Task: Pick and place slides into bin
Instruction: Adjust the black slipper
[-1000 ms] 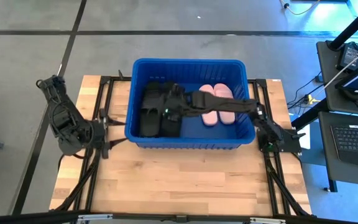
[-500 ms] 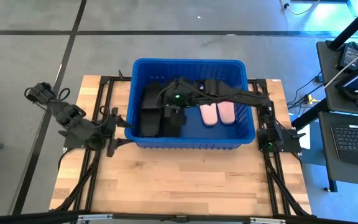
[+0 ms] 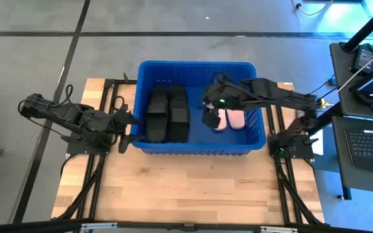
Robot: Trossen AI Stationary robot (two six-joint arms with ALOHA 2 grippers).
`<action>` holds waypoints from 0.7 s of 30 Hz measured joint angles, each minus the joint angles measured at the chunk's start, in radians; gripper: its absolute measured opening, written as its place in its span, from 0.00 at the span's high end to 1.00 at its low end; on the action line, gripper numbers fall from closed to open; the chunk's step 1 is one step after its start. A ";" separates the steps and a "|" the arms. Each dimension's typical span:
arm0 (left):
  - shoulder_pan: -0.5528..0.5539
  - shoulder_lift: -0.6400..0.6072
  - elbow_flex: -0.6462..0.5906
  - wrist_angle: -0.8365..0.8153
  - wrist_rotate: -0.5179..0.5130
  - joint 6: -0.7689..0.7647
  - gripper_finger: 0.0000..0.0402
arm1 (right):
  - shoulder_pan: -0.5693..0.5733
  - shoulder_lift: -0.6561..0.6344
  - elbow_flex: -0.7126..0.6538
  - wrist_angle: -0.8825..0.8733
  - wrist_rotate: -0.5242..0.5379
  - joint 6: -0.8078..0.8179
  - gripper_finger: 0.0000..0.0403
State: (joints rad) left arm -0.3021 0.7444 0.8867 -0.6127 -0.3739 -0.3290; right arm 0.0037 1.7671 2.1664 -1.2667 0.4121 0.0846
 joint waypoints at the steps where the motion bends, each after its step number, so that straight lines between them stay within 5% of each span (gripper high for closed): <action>1: 0.010 0.000 0.000 0.001 0.001 0.000 0.35 | 0.005 -0.037 -0.051 0.021 0.019 0.010 0.28; 10: 0.104 0.028 0.000 0.015 0.057 0.106 0.35 | 0.016 -0.435 -0.575 0.368 0.041 0.032 0.28; 21: 0.312 0.160 0.000 0.039 0.367 0.225 0.35 | 0.014 -0.875 -0.997 0.632 0.042 0.067 0.28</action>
State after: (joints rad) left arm 0.0104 0.9041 0.8871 -0.5739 -0.0073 -0.1040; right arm 0.0182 0.8922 1.1689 -0.6351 0.4541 0.1518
